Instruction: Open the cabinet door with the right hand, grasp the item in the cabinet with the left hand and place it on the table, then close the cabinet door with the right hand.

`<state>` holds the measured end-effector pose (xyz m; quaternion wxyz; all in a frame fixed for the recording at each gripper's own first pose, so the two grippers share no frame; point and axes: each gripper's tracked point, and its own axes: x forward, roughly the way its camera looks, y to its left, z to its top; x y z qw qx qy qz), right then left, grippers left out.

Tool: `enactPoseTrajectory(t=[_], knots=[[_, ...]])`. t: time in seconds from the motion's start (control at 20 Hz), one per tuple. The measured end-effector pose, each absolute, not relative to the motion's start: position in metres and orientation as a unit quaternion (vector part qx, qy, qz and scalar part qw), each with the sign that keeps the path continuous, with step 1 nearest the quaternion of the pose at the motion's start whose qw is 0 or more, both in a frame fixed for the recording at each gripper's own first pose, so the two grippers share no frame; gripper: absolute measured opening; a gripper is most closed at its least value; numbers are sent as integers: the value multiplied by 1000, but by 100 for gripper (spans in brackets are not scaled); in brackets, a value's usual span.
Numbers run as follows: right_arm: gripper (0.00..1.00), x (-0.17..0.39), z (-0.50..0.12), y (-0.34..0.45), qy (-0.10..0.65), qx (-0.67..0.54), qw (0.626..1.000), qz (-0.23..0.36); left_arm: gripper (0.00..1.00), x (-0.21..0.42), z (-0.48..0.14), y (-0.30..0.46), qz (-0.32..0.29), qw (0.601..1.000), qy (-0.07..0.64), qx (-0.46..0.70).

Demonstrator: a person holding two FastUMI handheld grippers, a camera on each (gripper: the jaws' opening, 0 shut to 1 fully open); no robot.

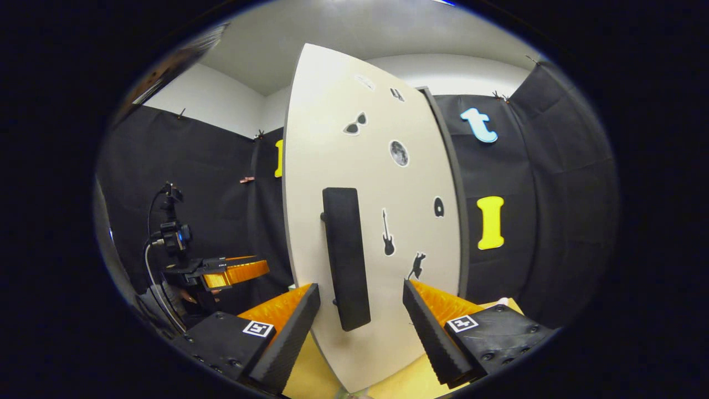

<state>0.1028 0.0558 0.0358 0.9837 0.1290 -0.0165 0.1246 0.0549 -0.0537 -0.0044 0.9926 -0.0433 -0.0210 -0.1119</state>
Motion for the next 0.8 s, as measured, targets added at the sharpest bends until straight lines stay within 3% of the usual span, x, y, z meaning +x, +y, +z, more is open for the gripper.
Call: enactPoseTrajectory(t=[0.4, 0.55, 0.8], knots=[[98, 138, 42, 86, -24, 142, 972, 186, 95, 32, -7, -33, -56, 997, -19, -50], [98, 145, 33, 50, -17, 112, 986, 123, 95, 31, -9, -45, -51, 997, -13, -51], [97, 144, 36, 4, -34, 116, 992, 24, 95, 35, 9, -85, -96, 994, -25, -43]])
